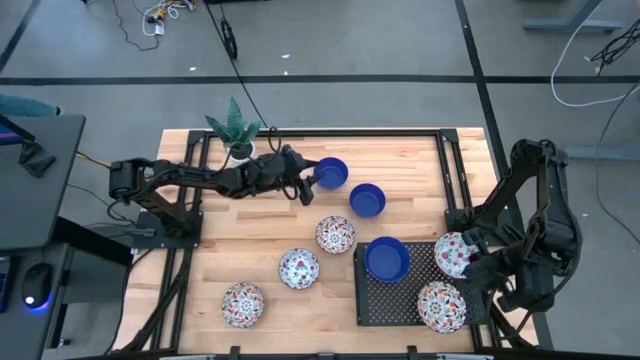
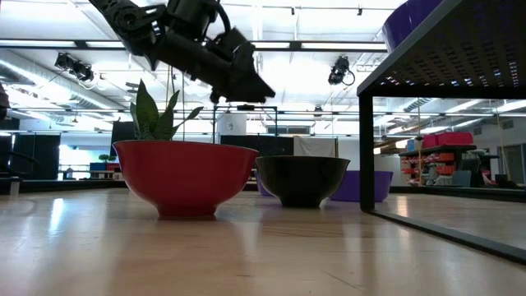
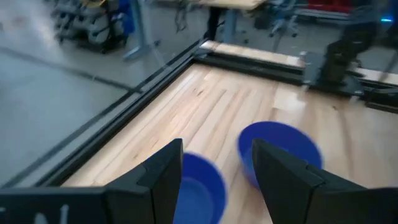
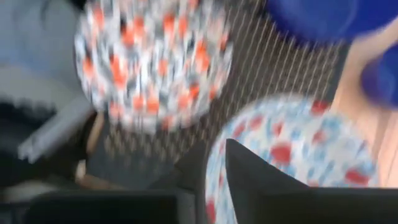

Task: Pick & Place Mini bowls
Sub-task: Stack the bottom orange patterned bowl on the orange patterned bowl on the shelf

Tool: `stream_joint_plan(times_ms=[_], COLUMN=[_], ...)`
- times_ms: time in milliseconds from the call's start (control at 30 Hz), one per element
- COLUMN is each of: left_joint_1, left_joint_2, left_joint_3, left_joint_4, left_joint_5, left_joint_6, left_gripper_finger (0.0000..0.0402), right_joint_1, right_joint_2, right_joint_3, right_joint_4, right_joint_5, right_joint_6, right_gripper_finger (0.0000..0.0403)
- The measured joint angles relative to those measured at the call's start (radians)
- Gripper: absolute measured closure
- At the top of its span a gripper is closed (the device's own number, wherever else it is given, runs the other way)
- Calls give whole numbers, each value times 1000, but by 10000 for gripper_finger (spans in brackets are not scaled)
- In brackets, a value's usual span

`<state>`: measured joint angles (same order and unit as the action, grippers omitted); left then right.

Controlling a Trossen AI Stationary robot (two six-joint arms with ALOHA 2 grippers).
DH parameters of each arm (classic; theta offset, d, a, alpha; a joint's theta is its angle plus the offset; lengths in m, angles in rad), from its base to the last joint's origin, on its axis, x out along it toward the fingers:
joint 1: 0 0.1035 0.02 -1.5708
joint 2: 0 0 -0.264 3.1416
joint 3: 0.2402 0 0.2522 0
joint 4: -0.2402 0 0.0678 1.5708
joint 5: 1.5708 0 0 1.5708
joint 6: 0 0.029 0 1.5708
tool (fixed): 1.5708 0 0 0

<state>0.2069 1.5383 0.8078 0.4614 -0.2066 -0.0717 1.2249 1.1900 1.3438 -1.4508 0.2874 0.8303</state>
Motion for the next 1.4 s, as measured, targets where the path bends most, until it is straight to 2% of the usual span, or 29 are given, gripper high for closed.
stream_joint_plan(times_ms=[133,233,333,433,533,600,700,767,833,900,1033,1167,1400], left_joint_1=[-47,-102,-178,-270,-364,-428,-528,-591,-650,-706,-816,-915,-1051], left_joint_2=[0,0,0,0,0,0,0,0,0,0,-2,-1,23], left_joint_3=[22,51,99,157,220,264,352,421,476,524,612,653,658], left_joint_4=[5,3,-43,-154,-298,-426,-736,-969,-1156,-1295,-1499,-1588,-1599], left_joint_5=[-1,-8,-44,-152,-319,-448,-598,-633,-619,-560,-354,-159,-52], left_joint_6=[53,127,220,305,319,267,93,-91,-288,-455,-695,-886,-1117], left_gripper_finger=[205,205,205,205,205,205,205,205,205,205,205,205,205], right_joint_1=[-25,-75,-143,-245,-365,-446,-572,-665,-745,-805,-872,-897,-904], right_joint_2=[-4,-6,-13,-14,-14,-14,-14,-13,-13,-13,-13,-13,-13], right_joint_3=[7,3,-44,-126,-244,-343,-496,-583,-642,-664,-657,-650,-650], right_joint_4=[87,167,331,626,1009,1266,1594,1769,1894,1964,1988,1994,1985], right_joint_5=[132,298,442,524,527,490,383,309,274,253,191,116,5], right_joint_6=[-27,-70,-213,-435,-706,-846,-942,-943,-931,-918,-961,-997,-1005], right_gripper_finger=[310,290,277,269,263,260,259,259,259,259,259,259,259])
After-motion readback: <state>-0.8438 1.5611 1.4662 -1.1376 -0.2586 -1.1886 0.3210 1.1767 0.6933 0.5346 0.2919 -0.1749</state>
